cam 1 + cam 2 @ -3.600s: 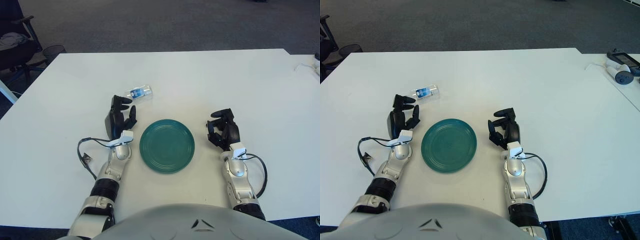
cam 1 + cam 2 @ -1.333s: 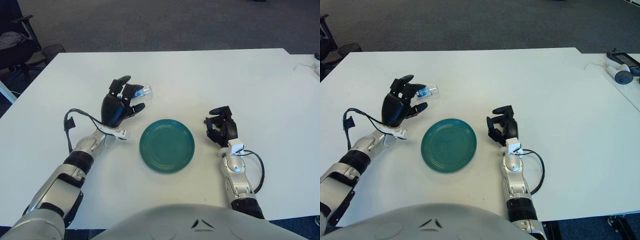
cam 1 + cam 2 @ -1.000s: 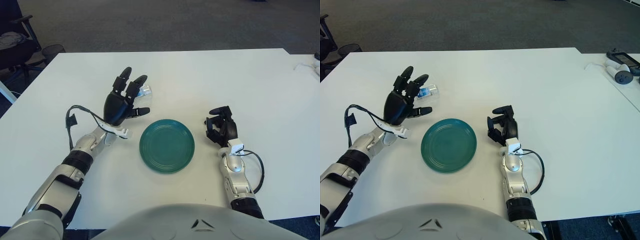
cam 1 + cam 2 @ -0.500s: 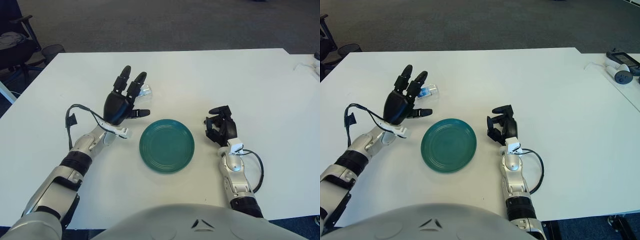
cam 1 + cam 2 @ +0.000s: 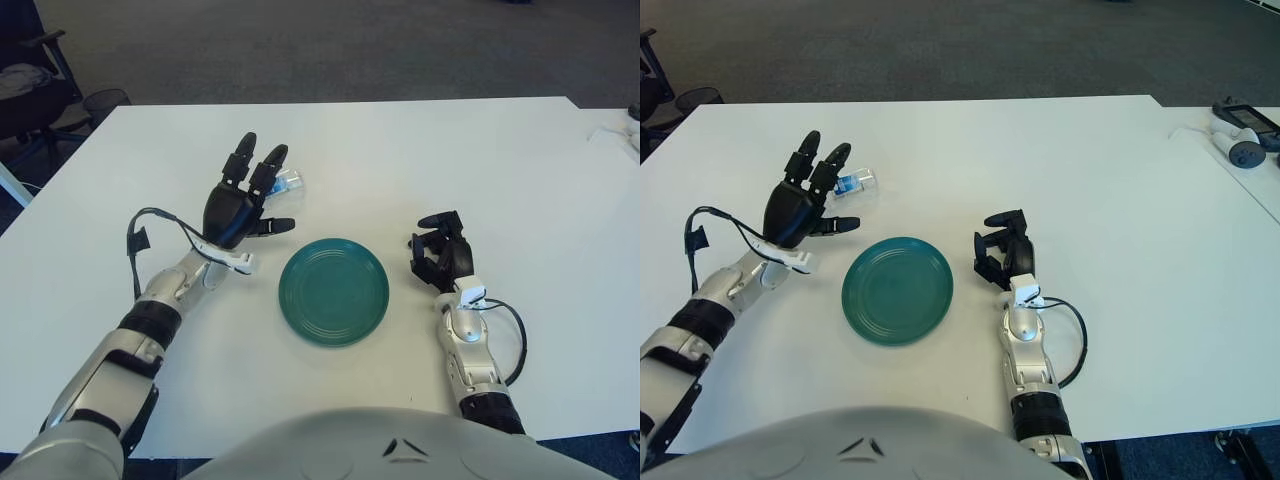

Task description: Put the bottle into the plate.

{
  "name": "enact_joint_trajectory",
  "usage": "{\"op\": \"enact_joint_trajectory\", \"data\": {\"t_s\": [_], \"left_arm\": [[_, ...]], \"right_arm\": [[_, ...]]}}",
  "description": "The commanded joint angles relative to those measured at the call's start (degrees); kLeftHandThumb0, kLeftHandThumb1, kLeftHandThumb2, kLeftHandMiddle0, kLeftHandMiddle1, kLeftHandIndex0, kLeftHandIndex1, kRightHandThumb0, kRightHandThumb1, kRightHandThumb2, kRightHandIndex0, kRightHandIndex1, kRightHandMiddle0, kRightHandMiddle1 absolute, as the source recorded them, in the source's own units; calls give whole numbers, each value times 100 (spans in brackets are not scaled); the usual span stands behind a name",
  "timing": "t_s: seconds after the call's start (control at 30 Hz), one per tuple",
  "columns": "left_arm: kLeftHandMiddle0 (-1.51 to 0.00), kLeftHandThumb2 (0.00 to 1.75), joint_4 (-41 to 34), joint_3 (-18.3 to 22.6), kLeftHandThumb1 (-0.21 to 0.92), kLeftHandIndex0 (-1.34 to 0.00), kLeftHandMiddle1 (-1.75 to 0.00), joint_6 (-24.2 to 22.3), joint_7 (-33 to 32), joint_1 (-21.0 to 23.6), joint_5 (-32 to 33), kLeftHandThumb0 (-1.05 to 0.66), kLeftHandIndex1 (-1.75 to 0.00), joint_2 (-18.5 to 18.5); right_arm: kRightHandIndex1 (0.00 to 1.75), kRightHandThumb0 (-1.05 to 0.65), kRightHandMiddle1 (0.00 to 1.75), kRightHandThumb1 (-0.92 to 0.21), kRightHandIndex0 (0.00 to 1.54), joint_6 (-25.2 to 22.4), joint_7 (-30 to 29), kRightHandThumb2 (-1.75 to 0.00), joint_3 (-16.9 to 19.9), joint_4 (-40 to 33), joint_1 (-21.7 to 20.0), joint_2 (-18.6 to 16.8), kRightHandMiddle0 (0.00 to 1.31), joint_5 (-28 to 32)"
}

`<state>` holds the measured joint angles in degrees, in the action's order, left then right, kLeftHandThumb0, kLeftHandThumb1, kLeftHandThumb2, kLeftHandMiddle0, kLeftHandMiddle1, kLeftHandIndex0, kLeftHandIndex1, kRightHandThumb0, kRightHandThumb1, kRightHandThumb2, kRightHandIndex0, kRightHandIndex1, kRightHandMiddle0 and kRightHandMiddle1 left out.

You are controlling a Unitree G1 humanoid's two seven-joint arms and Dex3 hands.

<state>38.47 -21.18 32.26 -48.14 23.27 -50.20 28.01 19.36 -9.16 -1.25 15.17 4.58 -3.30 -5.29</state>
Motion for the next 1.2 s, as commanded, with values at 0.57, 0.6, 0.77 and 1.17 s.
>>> {"op": "enact_joint_trajectory", "data": {"t_s": [0.57,0.6,0.77,1.17], "left_arm": [[-20,51,1449,-177,92,0,-8,-738,137,1608,119,-100,-74,-358],[-21,51,1501,-185,92,0,-8,-734,193,1662,145,-100,-74,-374],[-24,53,1740,-224,92,0,-9,-682,406,1876,229,-100,-77,-428],[-35,61,2141,-352,92,0,-16,-621,567,2170,333,-102,-102,-548]], "right_arm": [[155,0,175,-71,43,-283,60,-78,39,833,88,-49,16,91],[155,0,175,-71,43,-291,59,-78,35,832,87,-45,16,81],[151,0,175,-73,42,-299,31,-73,36,854,61,-60,18,63],[162,0,175,-67,44,-333,-30,-86,47,799,71,-113,14,52]]}}
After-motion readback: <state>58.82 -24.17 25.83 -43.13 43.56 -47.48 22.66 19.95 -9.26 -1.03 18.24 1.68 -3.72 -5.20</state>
